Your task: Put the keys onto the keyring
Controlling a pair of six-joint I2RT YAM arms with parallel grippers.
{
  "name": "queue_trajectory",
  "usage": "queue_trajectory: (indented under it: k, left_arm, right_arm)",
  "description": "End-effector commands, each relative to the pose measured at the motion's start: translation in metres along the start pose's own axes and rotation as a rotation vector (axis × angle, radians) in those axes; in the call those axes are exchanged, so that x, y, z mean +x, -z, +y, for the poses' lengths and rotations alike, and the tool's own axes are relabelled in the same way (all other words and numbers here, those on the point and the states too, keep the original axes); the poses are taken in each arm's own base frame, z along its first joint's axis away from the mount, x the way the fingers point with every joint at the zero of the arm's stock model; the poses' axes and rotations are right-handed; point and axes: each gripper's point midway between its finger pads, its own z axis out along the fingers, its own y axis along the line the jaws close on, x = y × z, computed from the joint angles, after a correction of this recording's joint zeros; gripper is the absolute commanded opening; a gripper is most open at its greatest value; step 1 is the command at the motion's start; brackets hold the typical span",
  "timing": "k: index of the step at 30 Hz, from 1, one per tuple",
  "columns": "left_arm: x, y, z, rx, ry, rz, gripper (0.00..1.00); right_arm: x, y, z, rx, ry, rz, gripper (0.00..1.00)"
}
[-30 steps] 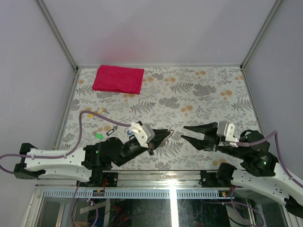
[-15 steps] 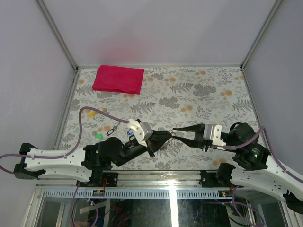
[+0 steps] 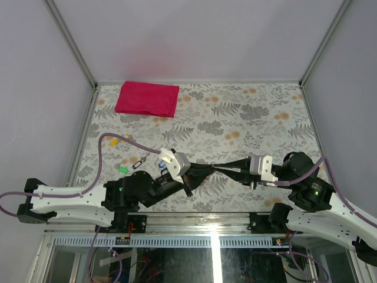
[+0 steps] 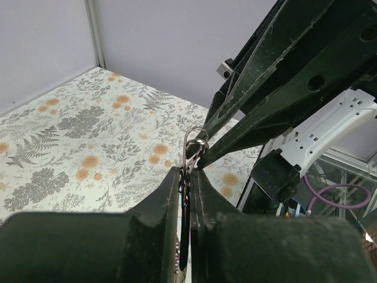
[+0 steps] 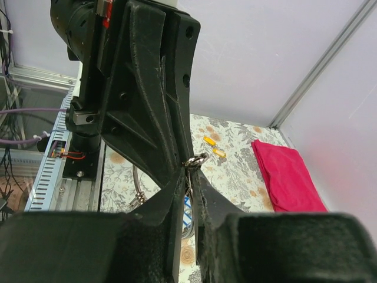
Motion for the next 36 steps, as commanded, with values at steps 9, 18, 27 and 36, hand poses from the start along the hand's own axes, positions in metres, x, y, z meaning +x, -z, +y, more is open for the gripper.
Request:
queue_trajectory:
  k: [9, 18, 27, 36]
  left_arm:
    - [-0.042, 0.003, -0.005, 0.020, 0.058, -0.122, 0.00]
    - [-0.041, 0.004, -0.003, 0.008, 0.059, -0.125, 0.00]
    - [-0.052, 0.005, 0.002, -0.013, 0.078, -0.165, 0.00]
    - [-0.068, 0.002, 0.013, -0.088, 0.082, -0.200, 0.00]
  right_arm:
    - [-0.007, 0.017, -0.013, 0.097, -0.014, 0.019, 0.10]
    - [-0.003, 0.035, -0.010, 0.139, -0.075, 0.034, 0.30]
    - [0.025, 0.043, 0.000, 0.158, -0.172, 0.080, 0.34]
    - [0.046, 0.026, 0.008, 0.118, -0.183, 0.063, 0.36]
